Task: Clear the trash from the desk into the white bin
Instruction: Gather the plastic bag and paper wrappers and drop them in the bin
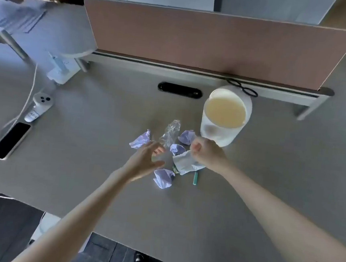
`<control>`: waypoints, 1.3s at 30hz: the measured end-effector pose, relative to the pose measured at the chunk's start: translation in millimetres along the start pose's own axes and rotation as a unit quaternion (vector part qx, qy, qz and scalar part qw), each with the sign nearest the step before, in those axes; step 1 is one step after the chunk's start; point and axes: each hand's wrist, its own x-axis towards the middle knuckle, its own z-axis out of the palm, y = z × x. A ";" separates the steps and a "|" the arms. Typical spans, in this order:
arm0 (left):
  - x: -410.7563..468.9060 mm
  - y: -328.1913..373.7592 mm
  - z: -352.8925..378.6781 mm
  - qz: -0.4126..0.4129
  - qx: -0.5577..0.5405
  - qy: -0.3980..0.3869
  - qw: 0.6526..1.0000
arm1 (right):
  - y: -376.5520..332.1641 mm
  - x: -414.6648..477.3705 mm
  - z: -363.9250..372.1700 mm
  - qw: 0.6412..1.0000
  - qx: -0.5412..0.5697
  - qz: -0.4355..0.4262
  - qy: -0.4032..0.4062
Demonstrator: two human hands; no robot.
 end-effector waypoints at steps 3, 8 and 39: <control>-0.9 -21.8 23.3 0.050 0.121 -0.035 0.991 | 15.0 4.7 18.1 0.993 -0.079 -0.080 0.043; 5.5 -36.4 46.2 0.109 0.191 -0.070 0.973 | 36.2 8.9 41.5 0.971 -0.143 -0.188 0.034; 27.5 -34.3 14.6 -0.037 -0.031 0.134 0.990 | 13.4 46.9 36.7 0.962 -0.170 -0.210 -0.041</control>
